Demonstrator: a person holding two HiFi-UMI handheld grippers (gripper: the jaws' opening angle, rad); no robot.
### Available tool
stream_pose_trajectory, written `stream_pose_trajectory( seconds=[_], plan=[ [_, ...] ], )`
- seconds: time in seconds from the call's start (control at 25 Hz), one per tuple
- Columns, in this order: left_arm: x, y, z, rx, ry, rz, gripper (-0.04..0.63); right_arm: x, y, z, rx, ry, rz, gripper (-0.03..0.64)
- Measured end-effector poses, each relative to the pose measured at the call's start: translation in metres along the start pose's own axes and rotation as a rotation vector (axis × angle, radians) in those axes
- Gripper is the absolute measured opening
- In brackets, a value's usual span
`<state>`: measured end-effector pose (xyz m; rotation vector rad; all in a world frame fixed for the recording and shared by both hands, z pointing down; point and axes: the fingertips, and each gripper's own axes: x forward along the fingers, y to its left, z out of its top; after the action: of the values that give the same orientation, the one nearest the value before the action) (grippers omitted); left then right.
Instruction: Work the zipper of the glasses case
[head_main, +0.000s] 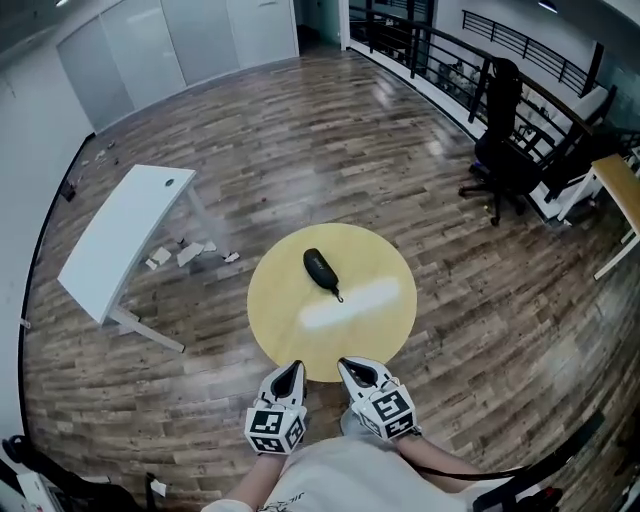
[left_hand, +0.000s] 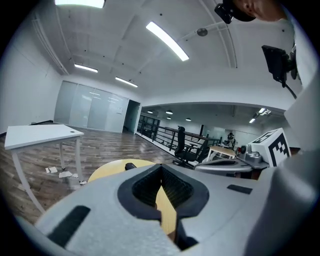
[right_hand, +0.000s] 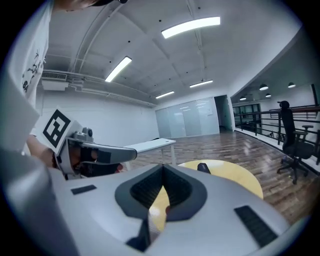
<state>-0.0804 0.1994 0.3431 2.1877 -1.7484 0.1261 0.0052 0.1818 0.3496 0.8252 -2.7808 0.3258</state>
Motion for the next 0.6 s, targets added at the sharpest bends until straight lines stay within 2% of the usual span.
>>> stream_pose_trajectory(
  seconds=[0.32, 0.6],
  plan=[
    [0.105, 0.017, 0.046, -0.007, -0.019, 0.029, 0.005, 0.048, -0.106, 0.029, 0.014, 0.005, 0.015, 0.002],
    [0.145, 0.039, 0.052, -0.033, 0.030, 0.027, 0.006, 0.077, -0.144, 0.034, 0.077, 0.030, -0.031, 0.002]
  ],
)
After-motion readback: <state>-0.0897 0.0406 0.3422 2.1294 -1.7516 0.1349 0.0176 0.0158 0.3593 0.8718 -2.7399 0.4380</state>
